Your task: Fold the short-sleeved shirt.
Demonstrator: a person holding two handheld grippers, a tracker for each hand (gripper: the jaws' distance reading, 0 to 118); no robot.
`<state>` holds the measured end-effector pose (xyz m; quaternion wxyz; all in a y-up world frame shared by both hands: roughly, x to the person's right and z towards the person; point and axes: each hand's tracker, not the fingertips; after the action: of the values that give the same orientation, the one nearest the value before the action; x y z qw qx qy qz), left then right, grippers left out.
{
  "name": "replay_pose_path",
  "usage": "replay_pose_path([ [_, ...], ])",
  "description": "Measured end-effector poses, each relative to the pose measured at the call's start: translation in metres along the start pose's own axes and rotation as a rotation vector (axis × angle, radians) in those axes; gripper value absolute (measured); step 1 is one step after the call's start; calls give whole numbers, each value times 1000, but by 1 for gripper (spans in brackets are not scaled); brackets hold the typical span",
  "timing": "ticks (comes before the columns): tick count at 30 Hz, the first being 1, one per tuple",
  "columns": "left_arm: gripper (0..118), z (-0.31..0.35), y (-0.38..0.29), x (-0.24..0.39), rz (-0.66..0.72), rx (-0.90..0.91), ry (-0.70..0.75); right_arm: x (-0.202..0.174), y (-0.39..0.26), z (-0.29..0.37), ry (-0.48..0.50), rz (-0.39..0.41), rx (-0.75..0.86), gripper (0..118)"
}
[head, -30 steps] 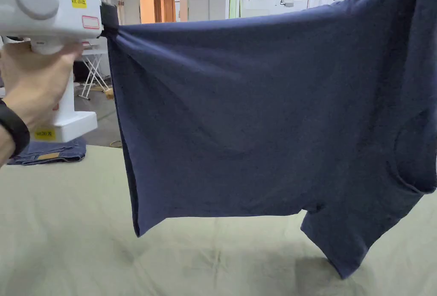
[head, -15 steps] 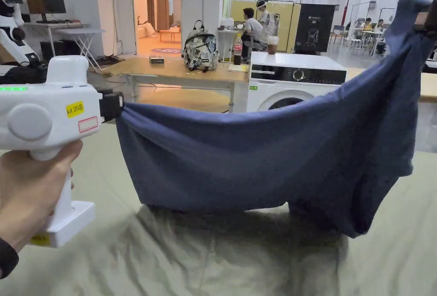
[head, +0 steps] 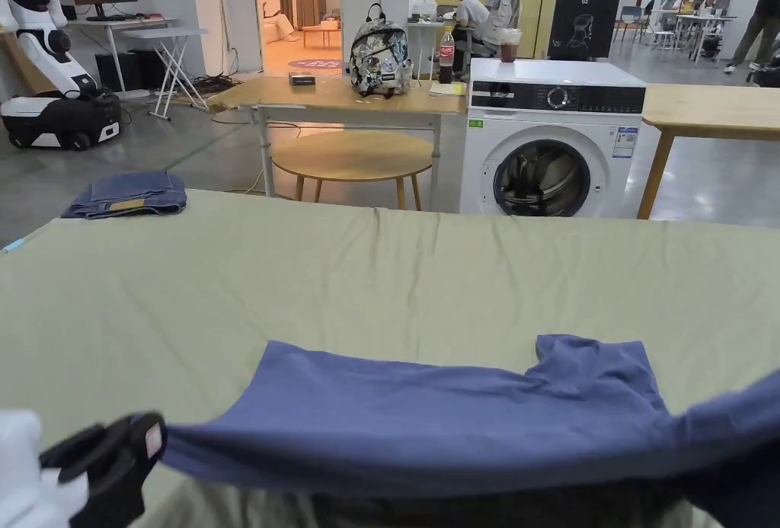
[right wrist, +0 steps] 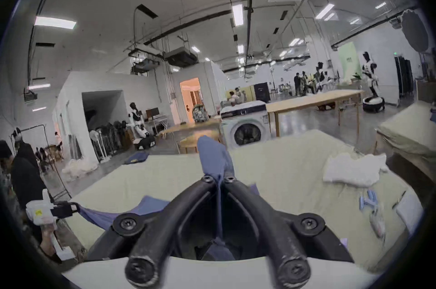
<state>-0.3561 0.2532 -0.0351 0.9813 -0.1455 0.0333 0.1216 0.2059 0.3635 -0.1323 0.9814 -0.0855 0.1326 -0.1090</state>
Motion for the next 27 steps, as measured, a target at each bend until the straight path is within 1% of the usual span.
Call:
replay_pose_path([
  [1,4,7,-13,-4,6,-36,37,2,-14,8,15,-35,-30,0],
  [2,4,12,-24,-5,-23,-34,14,3,-27,12,28,-32,-78,0],
  [3,4,15,-37,-7,-52,-77,20,2,-42,17,-20,-47,-102,0],
  [4,4,15,-47,-8,-53,-117,27,3,-58,20,-18,-51,-134,0],
  [5,4,15,-60,-11,-56,-155,20,4,-75,21,-14,-32,-163,0],
  [6,4,13,-72,-14,-44,-177,17,5,-93,21,-31,-38,-201,0],
  [8,4,6,-96,-21,-28,-276,38,9,-129,17,-58,-34,-275,0],
  [10,4,-2,-118,-28,-1,-328,37,19,-164,7,-64,-68,-368,0],
  [12,4,-7,-132,-34,10,-324,31,28,-191,-2,-98,-105,-432,0],
  [13,4,-9,-135,-36,19,-337,37,34,-203,-6,-100,-136,-463,0],
  [14,5,-10,-137,-37,12,-343,40,40,-214,-8,-133,-161,-458,0],
  [15,18,-10,-137,-38,1,-341,46,49,-222,-9,-150,-171,-471,10],
  [16,40,-6,-132,-34,-1,-335,68,56,-229,-10,-160,-191,-491,35],
  [17,68,-5,-128,-34,4,-332,66,61,-232,-9,-190,-195,-501,64],
  [18,90,-3,-124,-35,11,-320,61,65,-233,-6,-217,-192,-492,84],
  [20,91,9,-106,-34,12,-265,50,72,-219,10,-256,-171,-461,84],
  [21,91,14,-96,-30,4,-236,47,72,-211,18,-282,-151,-415,84],
  [24,91,30,-62,-13,-83,-103,23,65,-178,43,-300,-71,-291,84],
  [25,91,34,-51,-5,-108,-69,35,58,-166,49,-286,-52,-253,84],
  [27,91,39,-33,9,-116,-10,14,43,-150,56,-256,-22,-218,84],
])
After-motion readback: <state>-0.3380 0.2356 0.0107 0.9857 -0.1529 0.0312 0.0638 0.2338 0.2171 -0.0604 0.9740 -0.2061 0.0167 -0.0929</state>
